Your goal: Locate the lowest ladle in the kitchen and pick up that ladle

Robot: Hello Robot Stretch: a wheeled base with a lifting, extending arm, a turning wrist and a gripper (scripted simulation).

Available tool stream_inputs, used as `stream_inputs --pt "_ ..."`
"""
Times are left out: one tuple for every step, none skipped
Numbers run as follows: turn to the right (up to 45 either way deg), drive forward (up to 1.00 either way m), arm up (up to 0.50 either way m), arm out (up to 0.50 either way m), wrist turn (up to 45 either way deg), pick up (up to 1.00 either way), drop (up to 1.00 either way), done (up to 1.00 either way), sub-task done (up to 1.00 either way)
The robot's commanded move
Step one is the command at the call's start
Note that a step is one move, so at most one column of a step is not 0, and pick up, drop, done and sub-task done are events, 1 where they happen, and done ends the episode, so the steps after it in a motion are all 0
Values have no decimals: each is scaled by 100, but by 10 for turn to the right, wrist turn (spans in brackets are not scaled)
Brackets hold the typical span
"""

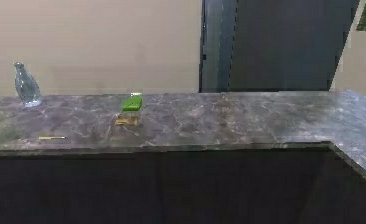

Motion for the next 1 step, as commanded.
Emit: stream_inputs --pt "-450 0 0 0 0 0 0 0 0"
